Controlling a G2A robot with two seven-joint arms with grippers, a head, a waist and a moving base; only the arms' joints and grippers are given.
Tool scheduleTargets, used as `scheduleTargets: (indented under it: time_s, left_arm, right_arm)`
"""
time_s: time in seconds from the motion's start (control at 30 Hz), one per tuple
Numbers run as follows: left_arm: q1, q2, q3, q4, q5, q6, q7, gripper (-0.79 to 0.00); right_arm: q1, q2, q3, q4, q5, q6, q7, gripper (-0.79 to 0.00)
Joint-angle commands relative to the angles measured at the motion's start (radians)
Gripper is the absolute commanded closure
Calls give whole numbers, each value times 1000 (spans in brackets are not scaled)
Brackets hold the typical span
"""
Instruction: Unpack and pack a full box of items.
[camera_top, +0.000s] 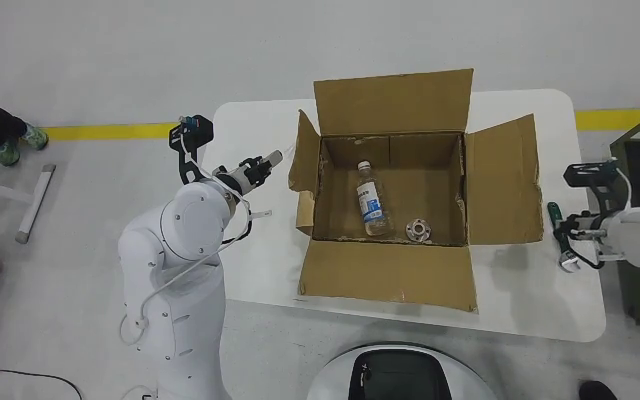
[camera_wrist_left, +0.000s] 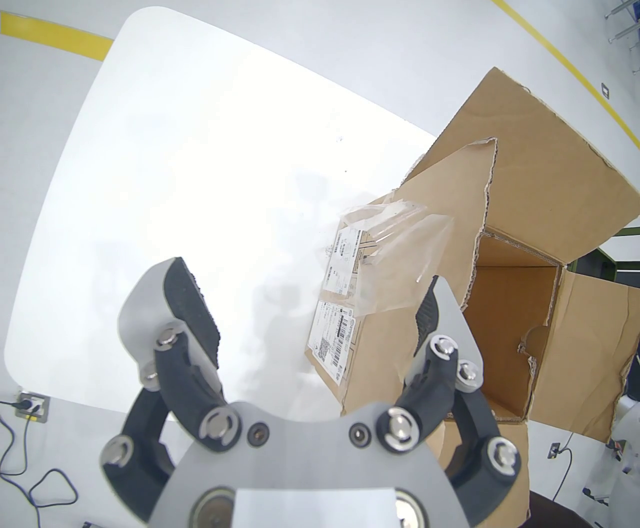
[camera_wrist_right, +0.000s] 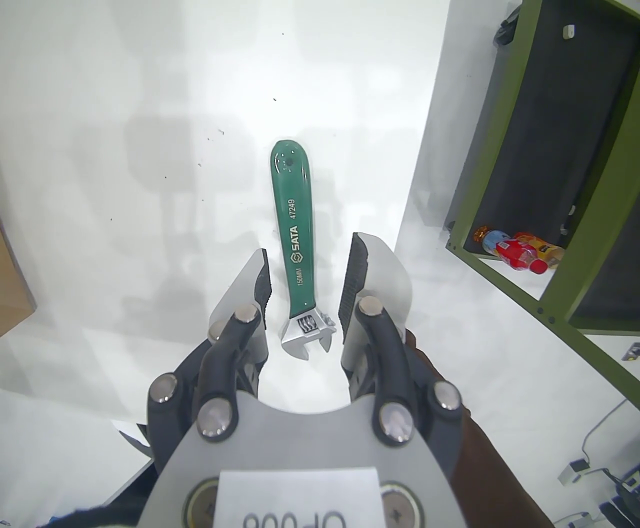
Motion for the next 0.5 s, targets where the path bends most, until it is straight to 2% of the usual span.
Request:
scheduleTargets:
  time_s: [0.0,0.47]
  left_arm:
    - [0,0,0,0,0,0,0,-785]
    - [0,0,0,0,0,0,0,-785]
  right_arm:
    - [2,-2,-11,10,-1,-2,-11,-357]
    - [11,-11,-39,37,5,-2,-37,-336]
